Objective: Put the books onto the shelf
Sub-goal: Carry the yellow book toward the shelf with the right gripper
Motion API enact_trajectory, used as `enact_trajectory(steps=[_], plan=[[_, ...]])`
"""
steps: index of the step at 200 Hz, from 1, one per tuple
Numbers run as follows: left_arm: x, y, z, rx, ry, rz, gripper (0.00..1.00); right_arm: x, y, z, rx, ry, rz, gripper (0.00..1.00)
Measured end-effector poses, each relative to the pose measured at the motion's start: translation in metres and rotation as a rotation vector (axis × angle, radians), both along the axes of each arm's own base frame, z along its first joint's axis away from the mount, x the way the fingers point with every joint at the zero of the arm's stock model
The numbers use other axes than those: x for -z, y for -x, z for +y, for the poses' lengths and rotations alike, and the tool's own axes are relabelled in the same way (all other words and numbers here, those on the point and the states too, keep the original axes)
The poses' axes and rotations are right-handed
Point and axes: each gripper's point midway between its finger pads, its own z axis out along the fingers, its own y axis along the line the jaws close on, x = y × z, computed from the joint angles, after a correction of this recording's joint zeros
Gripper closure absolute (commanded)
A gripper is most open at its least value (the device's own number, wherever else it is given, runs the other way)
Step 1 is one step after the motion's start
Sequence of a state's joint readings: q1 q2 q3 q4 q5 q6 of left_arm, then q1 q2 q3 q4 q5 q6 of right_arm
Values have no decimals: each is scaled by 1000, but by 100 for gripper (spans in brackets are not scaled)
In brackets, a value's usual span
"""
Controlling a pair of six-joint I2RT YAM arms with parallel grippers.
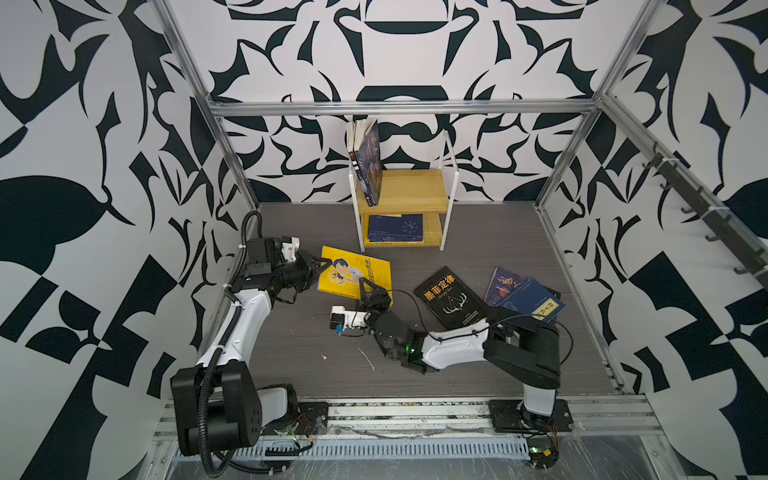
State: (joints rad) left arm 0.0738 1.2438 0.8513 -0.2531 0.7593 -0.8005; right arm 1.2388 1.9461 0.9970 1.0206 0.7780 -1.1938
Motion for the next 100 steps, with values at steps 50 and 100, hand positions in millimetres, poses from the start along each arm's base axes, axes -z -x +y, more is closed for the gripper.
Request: enact_trajectory(steps=[50, 100], plan=[[-1, -2, 5, -28, 0, -5, 100, -4, -15, 11, 132, -40, 5, 64], [-6, -5, 7, -40, -1, -35, 72, 11, -39, -2, 215, -60, 93, 100]])
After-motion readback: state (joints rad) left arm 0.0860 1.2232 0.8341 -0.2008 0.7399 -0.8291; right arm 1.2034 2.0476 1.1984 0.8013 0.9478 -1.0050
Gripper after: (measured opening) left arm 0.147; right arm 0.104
